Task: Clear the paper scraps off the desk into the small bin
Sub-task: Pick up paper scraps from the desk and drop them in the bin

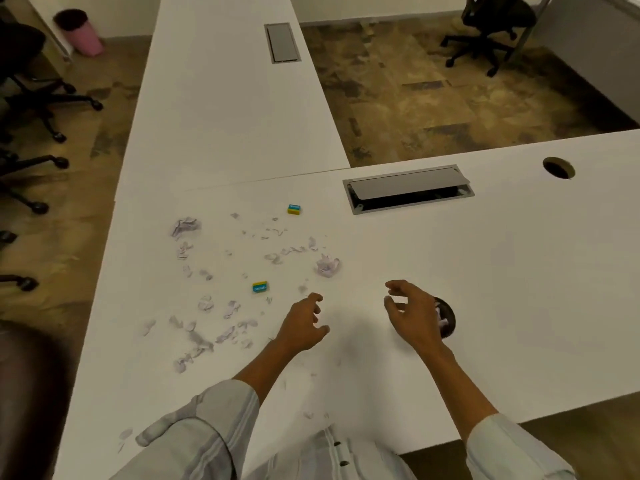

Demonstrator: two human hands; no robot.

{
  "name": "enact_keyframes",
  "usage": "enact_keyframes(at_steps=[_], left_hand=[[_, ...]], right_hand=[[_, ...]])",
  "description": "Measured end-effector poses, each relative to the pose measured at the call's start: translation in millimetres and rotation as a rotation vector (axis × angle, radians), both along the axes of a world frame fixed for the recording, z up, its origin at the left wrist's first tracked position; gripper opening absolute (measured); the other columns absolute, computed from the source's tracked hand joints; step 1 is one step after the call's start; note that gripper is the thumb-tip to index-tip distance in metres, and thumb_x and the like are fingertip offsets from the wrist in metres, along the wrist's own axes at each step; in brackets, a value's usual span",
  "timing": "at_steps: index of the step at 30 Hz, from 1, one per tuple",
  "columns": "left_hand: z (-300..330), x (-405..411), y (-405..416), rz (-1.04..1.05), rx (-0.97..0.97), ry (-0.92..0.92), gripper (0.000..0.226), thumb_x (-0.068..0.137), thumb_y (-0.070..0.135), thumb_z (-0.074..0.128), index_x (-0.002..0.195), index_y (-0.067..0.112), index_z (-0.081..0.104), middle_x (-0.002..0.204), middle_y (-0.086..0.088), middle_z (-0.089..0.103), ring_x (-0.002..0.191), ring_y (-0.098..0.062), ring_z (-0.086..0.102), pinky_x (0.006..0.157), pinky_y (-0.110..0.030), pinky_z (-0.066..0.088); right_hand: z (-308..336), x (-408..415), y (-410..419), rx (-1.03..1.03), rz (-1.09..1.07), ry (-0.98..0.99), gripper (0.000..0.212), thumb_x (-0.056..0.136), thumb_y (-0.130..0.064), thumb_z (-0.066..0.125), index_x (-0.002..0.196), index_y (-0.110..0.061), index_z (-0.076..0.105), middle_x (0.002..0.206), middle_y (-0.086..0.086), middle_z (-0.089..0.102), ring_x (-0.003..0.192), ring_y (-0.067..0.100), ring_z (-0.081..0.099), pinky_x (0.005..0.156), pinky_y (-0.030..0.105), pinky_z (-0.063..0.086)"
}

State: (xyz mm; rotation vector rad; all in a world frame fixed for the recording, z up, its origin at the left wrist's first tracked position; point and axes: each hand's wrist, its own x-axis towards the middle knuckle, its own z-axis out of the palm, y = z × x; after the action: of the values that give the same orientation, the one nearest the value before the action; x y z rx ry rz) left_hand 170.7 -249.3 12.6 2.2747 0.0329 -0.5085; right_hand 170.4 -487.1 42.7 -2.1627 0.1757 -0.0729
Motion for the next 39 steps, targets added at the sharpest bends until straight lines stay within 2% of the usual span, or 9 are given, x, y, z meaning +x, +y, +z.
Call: enact_keyframes(at_steps=[6,9,16,19,23,27,30,34,39], left_hand=[[-12,-5,93,0.145,0.197,0.017,0.083,0.073,0.029,0.077,0.14,0.012,0.032,0.14,-0.011,0.039,0.128,-0.027,0.04,0.103,-0.039,0.041],[-13,-5,139,0.219,0.307,0.044,0.091,0.069,0.033,0.079,0.142,0.013,0.029,0.145,-0.013,0.03,0.133,-0.032,0.028,0.102,-0.044,0.039],[-22,-16,219,0.313,0.489,0.212,0.111,0.058,0.045,0.085,0.145,0.023,0.019,0.151,-0.018,0.013,0.136,-0.041,0.015,0.105,-0.052,0.034],[-28,-22,234,0.291,0.486,0.265,0.114,0.055,0.045,0.086,0.145,0.026,0.019,0.149,-0.018,0.014,0.135,-0.041,0.018,0.105,-0.052,0.032],[-39,-28,237,0.222,0.517,0.22,0.096,0.059,0.041,0.085,0.14,0.023,0.035,0.142,-0.017,0.026,0.125,-0.041,0.029,0.098,-0.048,0.039],[-51,-33,234,0.248,0.433,0.057,0.049,0.072,0.018,0.078,0.117,0.011,0.061,0.122,-0.016,0.047,0.108,-0.035,0.047,0.08,-0.043,0.051],[-59,-39,227,0.246,0.435,-0.044,0.015,0.077,0.0,0.067,0.091,0.004,0.07,0.094,-0.013,0.057,0.081,-0.031,0.058,0.067,-0.035,0.052],[-56,-41,214,0.299,0.396,-0.051,0.012,0.073,-0.01,0.065,0.073,0.001,0.071,0.077,-0.016,0.062,0.069,-0.033,0.062,0.061,-0.036,0.053],[-39,-29,187,0.334,0.321,-0.094,0.014,0.073,-0.012,0.064,0.079,-0.003,0.073,0.081,-0.021,0.068,0.077,-0.036,0.065,0.071,-0.036,0.054]], right_hand=[[-39,45,57,-0.244,0.309,0.164,0.049,0.083,-0.021,0.067,0.13,-0.015,0.052,0.137,0.007,0.051,0.122,0.027,0.05,0.099,0.041,0.046],[-46,67,82,-0.402,0.418,0.242,0.063,0.085,-0.026,0.066,0.141,-0.016,0.038,0.154,0.011,0.027,0.138,0.033,0.028,0.104,0.042,0.037],[-66,118,120,-0.689,0.544,0.329,0.078,0.089,-0.03,0.063,0.151,-0.02,0.016,0.159,0.014,0.0,0.142,0.039,0.008,0.104,0.044,0.039],[-79,125,129,-0.686,0.51,0.316,0.063,0.089,-0.016,0.061,0.145,-0.019,0.033,0.156,0.012,0.02,0.137,0.036,0.023,0.094,0.043,0.048],[-95,116,133,-0.629,0.446,0.167,0.028,0.083,0.005,0.057,0.106,-0.008,0.067,0.112,0.009,0.064,0.099,0.03,0.057,0.068,0.037,0.055],[-89,102,133,-0.498,0.375,0.172,0.016,0.076,0.003,0.06,0.075,-0.009,0.07,0.084,0.007,0.071,0.077,0.026,0.065,0.059,0.029,0.051],[-70,83,127,-0.338,0.282,0.136,0.012,0.079,-0.002,0.063,0.075,-0.009,0.072,0.081,0.004,0.073,0.076,0.017,0.067,0.063,0.026,0.052],[-42,52,104,-0.117,0.116,0.082,0.012,0.079,-0.008,0.071,0.079,-0.019,0.073,0.08,-0.007,0.073,0.074,0.007,0.067,0.068,0.021,0.052],[3,13,55,0.014,-0.154,-0.018,0.005,0.081,-0.015,0.071,0.079,-0.018,0.07,0.074,-0.006,0.071,0.073,0.002,0.066,0.06,0.008,0.048]])
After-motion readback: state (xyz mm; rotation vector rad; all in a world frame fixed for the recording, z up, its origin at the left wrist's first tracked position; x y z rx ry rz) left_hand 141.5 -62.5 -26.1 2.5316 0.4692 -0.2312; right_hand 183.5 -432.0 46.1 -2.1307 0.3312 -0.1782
